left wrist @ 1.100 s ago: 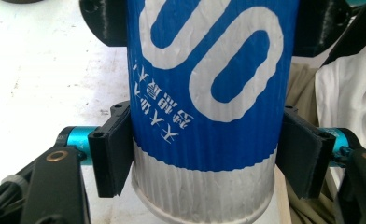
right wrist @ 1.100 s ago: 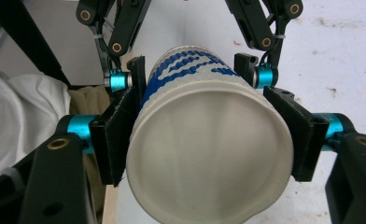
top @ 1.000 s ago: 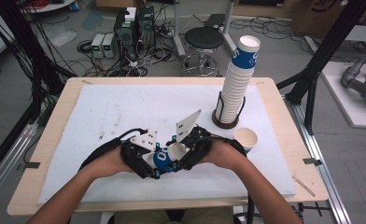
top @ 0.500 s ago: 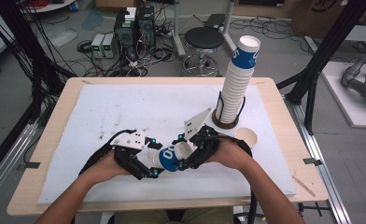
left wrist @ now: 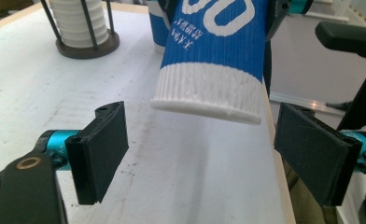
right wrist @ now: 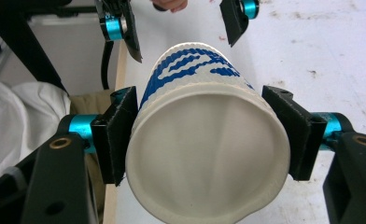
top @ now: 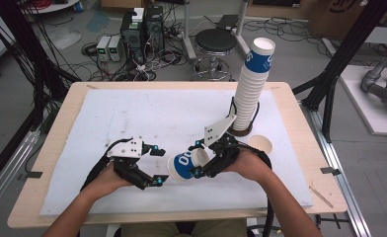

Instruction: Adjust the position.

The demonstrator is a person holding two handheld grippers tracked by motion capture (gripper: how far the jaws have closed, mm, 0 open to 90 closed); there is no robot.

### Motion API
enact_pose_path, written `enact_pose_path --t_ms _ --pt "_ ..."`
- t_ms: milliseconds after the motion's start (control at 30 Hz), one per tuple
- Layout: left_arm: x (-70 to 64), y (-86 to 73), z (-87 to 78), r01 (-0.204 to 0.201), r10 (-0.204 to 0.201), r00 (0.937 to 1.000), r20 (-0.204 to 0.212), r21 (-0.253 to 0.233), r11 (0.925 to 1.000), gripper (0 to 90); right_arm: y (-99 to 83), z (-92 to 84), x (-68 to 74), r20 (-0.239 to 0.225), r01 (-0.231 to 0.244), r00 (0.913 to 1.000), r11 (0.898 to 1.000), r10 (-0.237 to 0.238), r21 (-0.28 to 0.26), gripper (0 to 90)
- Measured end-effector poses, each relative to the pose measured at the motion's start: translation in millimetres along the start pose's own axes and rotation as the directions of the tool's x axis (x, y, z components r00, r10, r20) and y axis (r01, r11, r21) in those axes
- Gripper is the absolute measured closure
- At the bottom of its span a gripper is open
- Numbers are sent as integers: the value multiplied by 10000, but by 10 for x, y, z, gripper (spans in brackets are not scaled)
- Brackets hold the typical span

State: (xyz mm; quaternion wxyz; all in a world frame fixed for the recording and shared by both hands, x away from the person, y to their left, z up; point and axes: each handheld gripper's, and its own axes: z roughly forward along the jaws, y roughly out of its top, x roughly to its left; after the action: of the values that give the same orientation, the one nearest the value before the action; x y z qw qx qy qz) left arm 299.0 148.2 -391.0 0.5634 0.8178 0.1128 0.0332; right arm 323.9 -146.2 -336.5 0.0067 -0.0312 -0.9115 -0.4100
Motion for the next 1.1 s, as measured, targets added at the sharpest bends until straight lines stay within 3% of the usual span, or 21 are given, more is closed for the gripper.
enact_pose_path --t_ms 200,533,900,1100 --pt "17 -67 -32 252 -271 9993 -253 -709 9972 174 -101 -45 1 183 -218 9996 9974 231 -681 308" --pt "-6 -131 -9 469 -490 9988 -100 -1503 9875 170 -245 -62 1 260 -611 9974 9833 666 -1717 308" --pt "-15 -154 63 560 -548 9984 114 -1778 9825 163 -341 -44 8 15 -1028 9943 9584 1070 -2665 308" --pt "-20 -158 106 582 -568 9983 130 -1853 9810 163 -352 -25 4 -97 -1047 9943 9549 1062 -2779 308"
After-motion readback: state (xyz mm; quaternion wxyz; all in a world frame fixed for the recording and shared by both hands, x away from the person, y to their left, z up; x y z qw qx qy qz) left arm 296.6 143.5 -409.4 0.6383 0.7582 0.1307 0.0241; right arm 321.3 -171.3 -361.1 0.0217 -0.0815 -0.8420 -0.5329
